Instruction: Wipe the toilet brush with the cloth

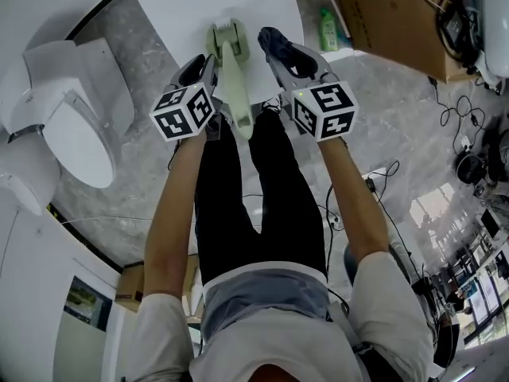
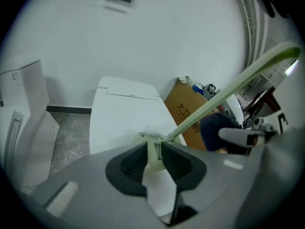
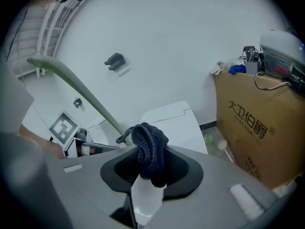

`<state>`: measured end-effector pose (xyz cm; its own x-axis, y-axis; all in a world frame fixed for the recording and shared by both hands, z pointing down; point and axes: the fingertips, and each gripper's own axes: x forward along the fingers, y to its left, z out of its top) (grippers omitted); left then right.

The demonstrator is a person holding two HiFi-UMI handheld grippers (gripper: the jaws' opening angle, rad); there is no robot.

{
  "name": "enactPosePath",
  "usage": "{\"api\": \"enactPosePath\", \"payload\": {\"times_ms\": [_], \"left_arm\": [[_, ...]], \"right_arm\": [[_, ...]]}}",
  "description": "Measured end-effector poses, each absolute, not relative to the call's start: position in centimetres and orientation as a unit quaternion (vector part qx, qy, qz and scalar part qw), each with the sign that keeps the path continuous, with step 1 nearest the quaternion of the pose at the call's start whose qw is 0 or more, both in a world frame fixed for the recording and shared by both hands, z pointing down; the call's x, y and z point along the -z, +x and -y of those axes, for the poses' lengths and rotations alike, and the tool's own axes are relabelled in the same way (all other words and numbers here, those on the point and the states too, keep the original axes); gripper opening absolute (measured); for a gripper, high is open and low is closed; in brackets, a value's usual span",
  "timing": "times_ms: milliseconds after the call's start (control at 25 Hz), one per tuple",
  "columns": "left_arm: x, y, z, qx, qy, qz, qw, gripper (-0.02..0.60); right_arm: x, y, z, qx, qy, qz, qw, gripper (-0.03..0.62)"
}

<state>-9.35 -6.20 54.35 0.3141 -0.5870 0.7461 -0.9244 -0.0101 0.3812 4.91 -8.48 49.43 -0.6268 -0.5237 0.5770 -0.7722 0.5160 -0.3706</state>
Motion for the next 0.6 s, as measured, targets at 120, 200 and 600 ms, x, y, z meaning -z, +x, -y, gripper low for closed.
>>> {"api": "enactPosePath", "payload": {"times_ms": [120, 200, 600], "left_arm": [[-55.3, -9.1, 6.3, -0.193, 0.678, 0.553, 0.444, 0.000], [-55.8, -9.2, 6.3, -0.194, 0.674, 0.555, 0.447, 0.000], [-56.7, -9.6, 6.7, -0.194, 0.676, 0.563, 0.434, 0.000]], "right_arm": [[-51.9, 4.5, 9.4, -0.309, 0.380, 0.846, 0.213, 0.107], [-53.5, 4.2, 10.0, -0.311, 0.379, 0.843, 0.222, 0.106], [-59.2, 2.4, 12.6, -0.309, 0.338, 0.851, 0.257, 0.107]]}}
